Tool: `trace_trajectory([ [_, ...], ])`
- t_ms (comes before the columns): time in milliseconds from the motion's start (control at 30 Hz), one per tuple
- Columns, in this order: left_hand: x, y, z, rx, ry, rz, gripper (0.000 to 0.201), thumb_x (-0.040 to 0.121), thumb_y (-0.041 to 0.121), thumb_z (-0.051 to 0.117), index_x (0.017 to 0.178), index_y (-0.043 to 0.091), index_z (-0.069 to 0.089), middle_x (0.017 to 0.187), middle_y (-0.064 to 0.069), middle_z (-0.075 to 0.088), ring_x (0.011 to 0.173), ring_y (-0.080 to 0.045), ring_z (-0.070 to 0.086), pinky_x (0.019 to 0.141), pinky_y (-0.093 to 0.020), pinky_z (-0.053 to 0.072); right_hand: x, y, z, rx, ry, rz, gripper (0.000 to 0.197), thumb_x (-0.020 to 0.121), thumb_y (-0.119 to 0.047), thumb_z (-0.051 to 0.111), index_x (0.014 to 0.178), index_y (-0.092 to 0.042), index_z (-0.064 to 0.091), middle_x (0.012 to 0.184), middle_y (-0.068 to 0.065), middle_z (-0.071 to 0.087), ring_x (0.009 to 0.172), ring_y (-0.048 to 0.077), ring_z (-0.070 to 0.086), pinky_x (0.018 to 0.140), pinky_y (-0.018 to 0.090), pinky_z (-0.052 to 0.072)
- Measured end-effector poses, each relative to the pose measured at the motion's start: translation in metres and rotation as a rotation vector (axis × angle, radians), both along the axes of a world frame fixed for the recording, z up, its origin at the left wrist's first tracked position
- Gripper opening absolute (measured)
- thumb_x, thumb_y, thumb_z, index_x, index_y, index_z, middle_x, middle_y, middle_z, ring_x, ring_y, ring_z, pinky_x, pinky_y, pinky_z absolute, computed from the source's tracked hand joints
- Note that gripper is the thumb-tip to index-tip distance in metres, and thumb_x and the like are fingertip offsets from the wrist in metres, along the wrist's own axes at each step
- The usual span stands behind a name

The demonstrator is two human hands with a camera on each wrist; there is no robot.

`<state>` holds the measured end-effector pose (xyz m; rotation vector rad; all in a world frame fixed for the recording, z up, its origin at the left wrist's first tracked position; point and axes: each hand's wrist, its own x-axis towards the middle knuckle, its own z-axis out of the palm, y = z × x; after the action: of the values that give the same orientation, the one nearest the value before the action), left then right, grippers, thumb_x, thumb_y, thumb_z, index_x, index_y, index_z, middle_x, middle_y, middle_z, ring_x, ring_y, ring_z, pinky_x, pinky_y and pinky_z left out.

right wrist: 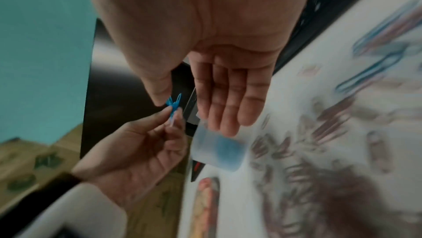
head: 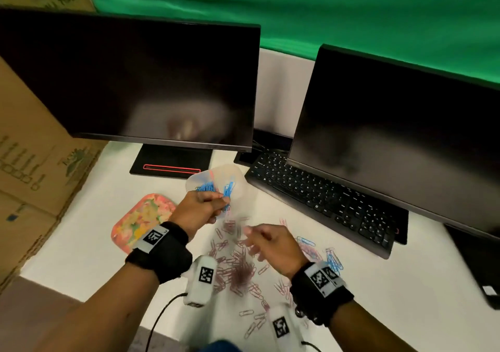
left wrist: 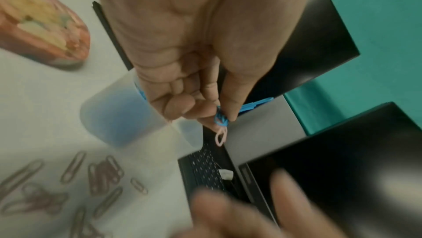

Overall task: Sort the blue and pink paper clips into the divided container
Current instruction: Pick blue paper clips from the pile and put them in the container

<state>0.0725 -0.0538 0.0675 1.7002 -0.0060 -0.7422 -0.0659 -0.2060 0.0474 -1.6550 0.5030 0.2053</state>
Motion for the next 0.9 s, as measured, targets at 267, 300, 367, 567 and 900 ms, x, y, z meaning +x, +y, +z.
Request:
trace_trajectory([
  [267,-0.017,0.000,0.003,-0.070,0.042,-0.008,0.009,0.087,0.009,0.067,0.089,0.002,0.071,0.064,-0.002,0.060,0.058,-0.010,0.050,0.054,-0.022,0.041,0.024,0.015,0.003,0.125,-0.006,0.015,0.020,0.094,-0.011,0.055,0.083,-0.004,0.071,0.068,0.005,0.068,0.055,0.014,0.061,0.052,0.021,0.047],
  [300,-0.012,0.003,0.004,-0.041,0.022,0.000,0.009,0.087,0.010,0.068,0.088,0.003,0.072,0.066,-0.001,0.063,0.060,-0.011,0.050,0.054,-0.022,0.041,0.019,0.013,0.002,0.061,0.022,0.038,0.021,0.093,-0.013,0.057,0.081,-0.004,0.071,0.070,0.007,0.069,0.055,0.015,0.060,0.051,0.021,0.046],
  [367,0.004,0.014,0.004,0.076,-0.064,0.019,0.005,0.085,0.011,0.070,0.083,0.008,0.073,0.070,-0.002,0.067,0.063,-0.013,0.053,0.057,-0.023,0.043,0.006,0.006,-0.003,-0.196,0.074,0.150,0.025,0.089,-0.022,0.059,0.075,-0.007,0.073,0.075,0.008,0.073,0.057,0.013,0.060,0.053,0.025,0.048],
  [567,0.055,0.028,0.001,0.717,-0.355,-0.165,0.015,0.084,0.023,0.069,0.089,0.011,0.075,0.092,-0.006,0.071,0.085,-0.021,0.062,0.066,-0.029,0.048,-0.039,-0.013,-0.020,-0.570,0.159,0.363,0.035,0.089,-0.035,0.058,0.067,-0.009,0.067,0.067,0.001,0.067,0.057,0.003,0.053,0.065,0.021,0.049],
  [900,0.056,0.001,0.006,0.874,-0.494,-0.248,0.029,0.082,0.029,0.070,0.102,0.008,0.068,0.103,-0.010,0.069,0.092,-0.028,0.064,0.074,-0.034,0.053,-0.091,-0.070,-0.015,-0.613,0.203,-0.122,0.020,0.087,-0.021,0.063,0.071,-0.032,0.069,0.073,-0.012,0.071,0.069,0.006,0.067,0.064,0.017,0.049],
])
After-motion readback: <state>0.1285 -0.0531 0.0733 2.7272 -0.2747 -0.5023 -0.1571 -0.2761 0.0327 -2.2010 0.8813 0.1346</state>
